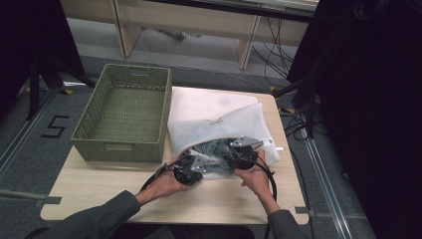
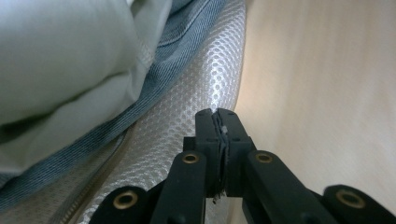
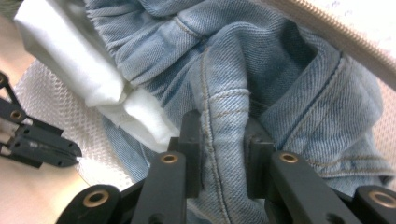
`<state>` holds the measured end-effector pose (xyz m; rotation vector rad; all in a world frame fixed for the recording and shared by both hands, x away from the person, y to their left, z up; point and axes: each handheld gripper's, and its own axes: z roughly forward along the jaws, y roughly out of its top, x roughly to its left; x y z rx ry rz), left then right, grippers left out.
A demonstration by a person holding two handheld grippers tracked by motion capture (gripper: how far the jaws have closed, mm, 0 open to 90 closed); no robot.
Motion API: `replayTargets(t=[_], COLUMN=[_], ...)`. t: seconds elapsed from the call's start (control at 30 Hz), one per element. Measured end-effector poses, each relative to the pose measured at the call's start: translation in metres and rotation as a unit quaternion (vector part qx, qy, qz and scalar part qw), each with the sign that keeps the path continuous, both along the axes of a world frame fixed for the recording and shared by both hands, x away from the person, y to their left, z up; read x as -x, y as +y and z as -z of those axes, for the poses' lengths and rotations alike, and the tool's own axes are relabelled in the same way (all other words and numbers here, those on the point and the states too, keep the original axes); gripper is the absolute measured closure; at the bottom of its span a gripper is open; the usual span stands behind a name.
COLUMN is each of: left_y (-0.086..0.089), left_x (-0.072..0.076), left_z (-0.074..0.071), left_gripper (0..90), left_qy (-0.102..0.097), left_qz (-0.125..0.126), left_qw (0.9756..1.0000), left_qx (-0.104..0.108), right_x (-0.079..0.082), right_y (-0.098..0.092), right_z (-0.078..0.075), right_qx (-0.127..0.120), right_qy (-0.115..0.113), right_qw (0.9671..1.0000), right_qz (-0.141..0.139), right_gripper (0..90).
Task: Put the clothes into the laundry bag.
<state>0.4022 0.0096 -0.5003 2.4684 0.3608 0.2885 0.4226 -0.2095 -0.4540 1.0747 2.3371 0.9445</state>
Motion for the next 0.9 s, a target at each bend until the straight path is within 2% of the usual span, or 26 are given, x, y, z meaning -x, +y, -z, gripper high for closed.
replayTargets(t=[0.1,0.17,0.2,0.23,0.33,0.37,0.4,0.43,0.47,0.5,0.53,0.57,0.6,0.7,0.87,0.9], left_y=[0.006,0.01,0.011,0.014,0.021,0.022,0.023,0.024,0.025,0.025,0.027,0.028,0.03,0.032,0.032,0.032], left_x=[0.008,0.012,0.015,0.016,0.017,0.017,0.018,0.018,0.019,0.02,0.02,0.021,0.02,0.018,0.018,0.017], left_z=[-0.001,-0.001,0.0,-0.001,-0.001,0.0,0.0,0.0,-0.001,0.0,-0.001,-0.001,-0.001,-0.001,-0.002,-0.002], left_gripper=[87.4,87.5,87.4,87.5,87.6,87.7,87.7,87.7,87.6,87.6,87.6,87.5,87.4,86.6,84.8,84.3], left_qy=[-0.002,-0.005,-0.013,-0.013,-0.009,-0.004,-0.003,-0.009,-0.009,-0.007,-0.011,-0.003,-0.001,0.01,0.01,0.011], left_qz=[0.011,0.015,0.021,0.027,0.023,0.028,0.018,0.024,0.024,0.022,0.025,0.024,0.02,0.01,0.007,0.007], left_qw=[0.9999,0.9998,0.9996,0.9995,0.9996,0.9996,0.9998,0.9996,0.9996,0.9997,0.9995,0.9996,0.9998,0.9999,0.9999,0.9999], left_qx=[-0.008,-0.01,-0.01,-0.013,-0.011,-0.01,-0.005,-0.009,-0.012,-0.01,-0.014,-0.012,-0.009,-0.007,-0.008,-0.009], right_x=[0.005,0.005,0.004,0.0,-0.015,-0.023,-0.031,-0.038,-0.047,-0.055,-0.059,-0.062,-0.062,-0.058,-0.04,-0.035], right_y=[0.004,0.01,0.014,0.018,0.024,0.024,0.023,0.022,0.019,0.018,0.016,0.016,0.015,0.014,0.01,0.006], right_z=[0.0,0.002,0.003,0.007,0.012,0.013,0.014,0.014,0.016,0.016,0.017,0.017,0.017,0.014,0.002,-0.004], right_qx=[-0.005,0.006,0.012,0.018,0.037,0.041,0.052,0.06,0.076,0.068,0.064,0.052,0.055,0.049,0.0,-0.007], right_qy=[0.009,0.009,0.011,0.008,0.003,-0.006,-0.021,-0.029,-0.055,-0.05,-0.054,-0.045,-0.048,-0.05,-0.021,-0.026], right_qw=[0.9999,0.9998,0.9997,0.9997,0.9993,0.9991,0.9981,0.9971,0.9945,0.9941,0.9941,0.9947,0.9948,0.9955,0.9984,0.9987], right_qz=[-0.009,-0.017,-0.019,-0.016,0.0,0.012,0.026,0.038,0.048,0.068,0.07,0.077,0.072,0.064,0.053,0.043], right_gripper=[75.2,75.4,75.6,75.8,76.9,77.0,77.1,77.1,77.0,76.8,76.6,76.4,76.1,73.0,60.4,56.9])
